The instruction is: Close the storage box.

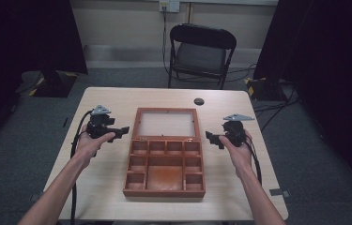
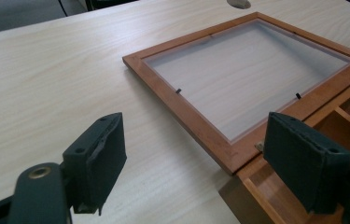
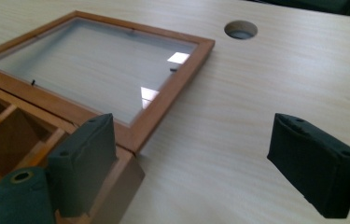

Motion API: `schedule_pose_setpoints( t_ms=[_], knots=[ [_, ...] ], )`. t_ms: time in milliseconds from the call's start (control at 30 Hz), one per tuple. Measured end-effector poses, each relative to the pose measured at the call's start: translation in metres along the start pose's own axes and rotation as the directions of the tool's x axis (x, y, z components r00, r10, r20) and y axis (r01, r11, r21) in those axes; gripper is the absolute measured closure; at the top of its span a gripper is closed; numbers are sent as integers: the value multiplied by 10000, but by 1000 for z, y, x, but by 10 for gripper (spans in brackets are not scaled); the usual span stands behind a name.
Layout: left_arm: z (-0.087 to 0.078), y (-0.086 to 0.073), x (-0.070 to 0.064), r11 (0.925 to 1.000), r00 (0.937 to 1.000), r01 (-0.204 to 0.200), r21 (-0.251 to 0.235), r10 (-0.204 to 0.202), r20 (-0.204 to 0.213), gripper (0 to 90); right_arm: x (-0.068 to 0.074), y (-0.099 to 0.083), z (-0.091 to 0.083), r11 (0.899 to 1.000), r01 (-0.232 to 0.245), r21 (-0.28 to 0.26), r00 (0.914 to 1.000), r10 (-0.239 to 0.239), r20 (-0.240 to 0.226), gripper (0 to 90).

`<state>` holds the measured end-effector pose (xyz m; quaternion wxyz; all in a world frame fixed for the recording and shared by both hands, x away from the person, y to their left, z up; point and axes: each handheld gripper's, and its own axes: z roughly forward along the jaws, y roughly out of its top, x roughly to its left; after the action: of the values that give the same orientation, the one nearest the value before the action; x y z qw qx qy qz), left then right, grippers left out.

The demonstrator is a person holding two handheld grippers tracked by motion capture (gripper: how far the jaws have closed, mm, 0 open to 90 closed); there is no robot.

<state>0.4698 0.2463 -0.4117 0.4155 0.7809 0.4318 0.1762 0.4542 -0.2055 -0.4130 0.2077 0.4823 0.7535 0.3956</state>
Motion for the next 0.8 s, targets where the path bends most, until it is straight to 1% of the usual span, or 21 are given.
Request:
schedule_pose_setpoints(
  t_ms=[67, 100, 167, 200, 233, 267, 300, 333, 433, 467, 500, 533, 567, 600, 633, 700, 733, 800],
  knots=[
    [1, 5, 2, 10000, 10000, -27, -64, 27, 40, 203, 1, 8, 3, 9999, 64, -80, 9998, -66, -176, 147],
    [1, 7, 2, 9998, 9999, 104, -164, -104, -21, 198, 2, 12, 5, 9999, 101, -84, 9998, -102, -197, 146],
    [3, 11, 4, 9995, 9998, 197, -253, -198, -19, 196, 5, 21, 8, 9999, 164, -31, 9992, -165, -357, 146],
    [5, 14, 6, 9995, 9999, 171, -249, -171, -4, 197, 6, 25, 10, 9999, 131, 110, 9984, -125, -554, 147],
    [7, 15, 7, 9997, 9998, 175, -186, -175, 5, 205, 6, 31, 13, 9997, 29, 247, 9955, -6, -949, 148],
    [9, 16, 8, 9995, 9995, 301, -118, -300, 74, 208, 5, 33, 15, 9995, -81, 312, 9935, 116, -1136, 149],
    [12, 17, 11, 9994, 9994, 335, -24, -335, 10, 204, 5, 36, 18, 9992, -210, 341, 9910, 253, -1315, 148],
    [15, 17, 11, 9989, 9989, 470, -70, -470, -33, 204, 5, 39, 22, 9989, -272, 385, 9905, 322, -1339, 147],
    [23, 16, 14, 9984, 9984, 568, 22, -568, 14, 204, 6, 41, 34, 9993, -123, 365, 9935, 163, -1127, 148],
    [26, 15, 15, 9981, 9981, 609, 62, -610, 70, 204, 6, 40, 38, 9991, -136, 403, 9926, 184, -1197, 148],
    [26, 15, 15, 9981, 9981, 609, 62, -610, 70, 203, 5, 39, 44, 9987, -144, 490, 9926, 202, -1194, 148],
    [32, 13, 16, 9974, 9976, 698, 198, -697, -54, 205, 5, 37, 50, 9979, -72, 640, 9924, 150, -1222, 149],
    [35, 12, 17, 9970, 9974, 713, 295, -709, -145, 205, 4, 35, 57, 9967, -97, 812, 9921, 197, -1238, 150],
    [37, 10, 18, 9955, 9960, 897, 312, -897, -9, 205, 3, 33, 62, 9948, -144, 1011, 9916, 273, -1265, 149],
    [38, 9, 18, 9952, 9957, 919, 330, -922, 95, 205, 3, 31, 67, 9930, -180, 1168, 9904, 337, -1342, 149],
    [43, 5, 16, 9958, 9970, 765, 510, -771, 113, 205, 1, 29, 72, 9908, -342, 1307, 9871, 540, -1509, 149],
    [45, 4, 16, 9956, 9968, 747, 574, -761, 225, 205, 0, 27, 75, 9893, -399, 1406, 9858, 619, -1558, 149],
    [49, 2, 16, 9948, 9966, 774, 664, -791, 235, 205, -3, 26, 80, 9887, -439, 1435, 9874, 648, -1446, 150]
  ],
)
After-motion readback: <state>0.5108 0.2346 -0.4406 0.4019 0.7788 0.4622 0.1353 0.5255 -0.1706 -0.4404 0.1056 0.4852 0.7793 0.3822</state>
